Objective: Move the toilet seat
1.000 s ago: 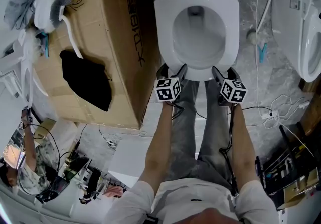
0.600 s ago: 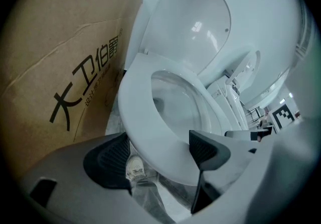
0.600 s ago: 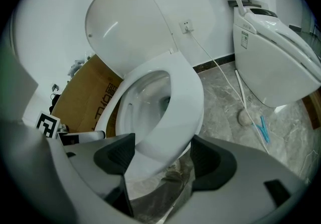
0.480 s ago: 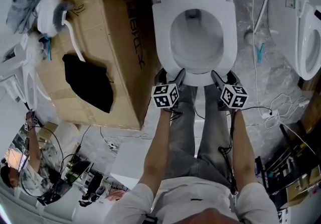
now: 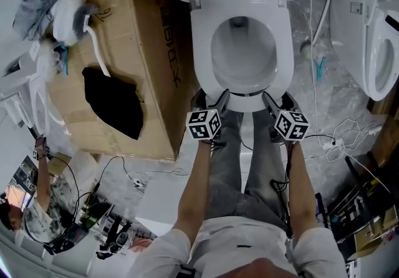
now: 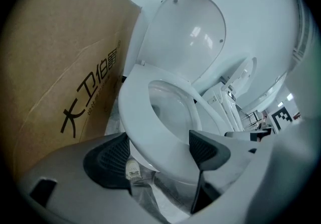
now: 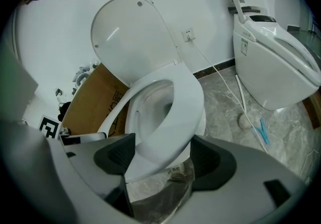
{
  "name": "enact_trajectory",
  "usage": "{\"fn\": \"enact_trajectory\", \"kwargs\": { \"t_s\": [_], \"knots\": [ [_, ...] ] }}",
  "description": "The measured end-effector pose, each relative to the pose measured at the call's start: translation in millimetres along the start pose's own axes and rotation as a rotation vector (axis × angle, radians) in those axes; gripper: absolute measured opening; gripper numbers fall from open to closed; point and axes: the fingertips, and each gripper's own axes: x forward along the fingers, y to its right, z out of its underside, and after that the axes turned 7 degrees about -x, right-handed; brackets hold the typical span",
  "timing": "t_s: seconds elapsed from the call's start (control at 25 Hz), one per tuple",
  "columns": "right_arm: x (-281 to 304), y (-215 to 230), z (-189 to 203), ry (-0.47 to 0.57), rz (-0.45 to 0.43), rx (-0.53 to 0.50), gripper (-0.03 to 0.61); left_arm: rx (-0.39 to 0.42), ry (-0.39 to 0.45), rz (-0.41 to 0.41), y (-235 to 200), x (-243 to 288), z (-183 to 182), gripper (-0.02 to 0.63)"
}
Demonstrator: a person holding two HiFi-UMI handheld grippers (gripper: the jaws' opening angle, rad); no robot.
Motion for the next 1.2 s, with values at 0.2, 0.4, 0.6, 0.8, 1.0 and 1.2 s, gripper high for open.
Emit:
{"fn": "enact_trajectory", "kwargs": {
  "t_s": [0.2, 0.4, 0.6, 0.8, 1.0, 1.2],
  "knots": [
    [-8.9, -5.1, -9.8, 0.01, -0.006, 0.004, 0.365, -0.006, 0.017, 0.002, 6.1, -8.4, -8.7, 0.371],
    [-22.1, -12.4, -22.7, 0.03, -0.013, 0.013, 0.36, -0.018, 0.042, 0.011, 14.7, -20.4, -20.1, 0.371],
    [-34.4, -19.3, -35.8, 0.05, -0.018, 0.021, 0.357, -0.023, 0.076, 0.008, 23.4, -32.6, -32.4, 0.371],
    [-45.0, -25.4, -49.3, 0.069, -0.026, 0.031, 0.354, -0.028, 0.11, -0.001, 31.1, -43.6, -45.1, 0.371],
    [-54.7, -29.6, -61.4, 0.086, -0.034, 0.042, 0.351, -0.008, 0.14, -0.024, 38.8, -53.1, -57.1, 0.371],
    [-62.2, -35.4, -75.9, 0.113, -0.047, 0.053, 0.35, -0.027, 0.174, -0.015, 44.7, -61.3, -70.9, 0.371]
  ]
}}
